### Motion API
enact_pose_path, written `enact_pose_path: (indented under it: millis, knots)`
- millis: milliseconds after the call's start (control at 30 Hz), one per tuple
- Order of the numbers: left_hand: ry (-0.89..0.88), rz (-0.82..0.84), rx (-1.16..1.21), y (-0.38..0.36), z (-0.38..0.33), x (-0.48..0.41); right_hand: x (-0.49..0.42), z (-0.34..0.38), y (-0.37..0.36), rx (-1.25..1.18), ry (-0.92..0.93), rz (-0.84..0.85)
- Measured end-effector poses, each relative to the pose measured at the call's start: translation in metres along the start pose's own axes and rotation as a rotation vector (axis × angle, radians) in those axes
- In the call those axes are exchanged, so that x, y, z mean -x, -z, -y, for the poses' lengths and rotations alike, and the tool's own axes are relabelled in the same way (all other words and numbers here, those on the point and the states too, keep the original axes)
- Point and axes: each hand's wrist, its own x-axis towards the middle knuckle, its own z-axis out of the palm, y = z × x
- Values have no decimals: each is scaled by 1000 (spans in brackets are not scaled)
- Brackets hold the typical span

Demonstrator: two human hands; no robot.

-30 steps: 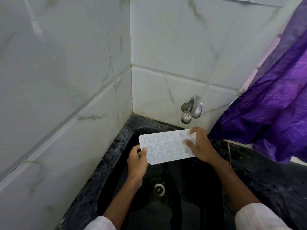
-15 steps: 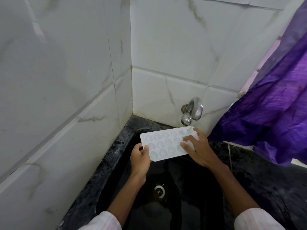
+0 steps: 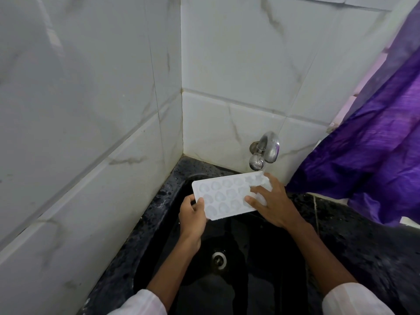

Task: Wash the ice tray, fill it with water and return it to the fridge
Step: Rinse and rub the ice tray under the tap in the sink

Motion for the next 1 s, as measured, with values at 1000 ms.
enact_pose_path:
  millis: [1000]
  knots:
    - [3,-2,38,0,1,12,-4,-7,8,49,9,81]
